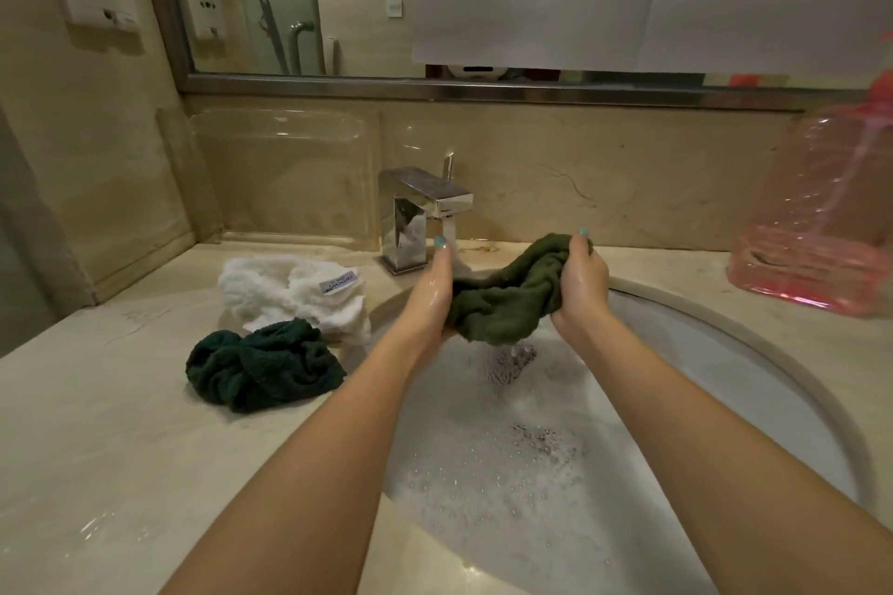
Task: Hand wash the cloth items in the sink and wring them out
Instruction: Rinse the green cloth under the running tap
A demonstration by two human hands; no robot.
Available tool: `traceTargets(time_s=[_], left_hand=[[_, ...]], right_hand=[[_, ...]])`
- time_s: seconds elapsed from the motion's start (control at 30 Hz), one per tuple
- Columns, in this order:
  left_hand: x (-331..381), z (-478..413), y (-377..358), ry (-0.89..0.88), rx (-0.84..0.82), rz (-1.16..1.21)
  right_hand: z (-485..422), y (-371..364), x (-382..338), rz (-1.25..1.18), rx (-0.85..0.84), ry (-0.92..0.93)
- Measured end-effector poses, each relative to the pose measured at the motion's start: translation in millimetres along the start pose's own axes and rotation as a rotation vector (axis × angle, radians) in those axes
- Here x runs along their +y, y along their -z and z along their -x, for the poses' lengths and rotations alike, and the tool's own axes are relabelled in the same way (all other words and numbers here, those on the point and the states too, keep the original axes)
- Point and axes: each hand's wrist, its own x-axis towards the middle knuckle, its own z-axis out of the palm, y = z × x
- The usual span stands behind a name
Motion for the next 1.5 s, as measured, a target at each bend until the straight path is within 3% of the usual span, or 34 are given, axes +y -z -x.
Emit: traceTargets(time_s=[0.1,0.23,0.3,0.37,0.43,0.57,0.67,0.8,0.87,1.0,1.1,1.3,1.5], left_hand=[[-2.2,-0.9,-8.0,0.018,-0.062,0.284],[-3.4,-5.5,-6.1,-0.130,0.061,0.247],[-1.4,-6.8,-1.2,-0.160,0.152,0.232],[-0.8,-9.5,2.3,-0.146,0.232,0.243],[0.3,-3.3,-4.7,-0.126,0.239,0.237],[-1.8,10.3,-28.1,-0.146,0.214,0.026],[-4.2,0.9,-19.7,-0.259,0.289,-0.215],[1.0,-15.6,8.1,-0.239,0.411,-0.183],[-0.6,-11.5,4.8,-0.224,0.366,-0.229],[-6.9,10.7,-26.1,-0.181,0.127,-0.306],[-6.4,10.5,-22.0,-0.245,0.091,-0.344],[10.8,-6.1,29.6,-0.410,0.292,-0.303],[8.0,-9.0,34.2,-0.534,0.265,-0.469]], right_hand=[[6.3,-6.9,2.3,0.002,-0.130,-0.024],[19.0,-21.1,7.8,0.098,-0.262,-0.030],[23.5,-28.7,15.4,0.264,-0.299,-0.010],[29.3,-37.8,24.8,0.438,-0.330,0.058],[34.2,-46.4,27.8,0.509,-0.254,0.197],[28.2,-45.1,27.2,0.575,-0.018,0.325],[36.3,-44.3,38.5,0.568,-0.129,0.231],[59.0,-60.5,44.1,0.572,-0.362,0.302],[53.0,-58.2,41.9,0.596,-0.341,0.313],[18.6,-32.5,35.2,0.664,-0.127,0.205],[4.7,-17.0,24.2,0.706,-0.077,0.216],[-5.9,9.8,8.2,0.782,-0.262,0.365],[-11.4,22.3,-1.1,0.809,-0.555,0.267]])
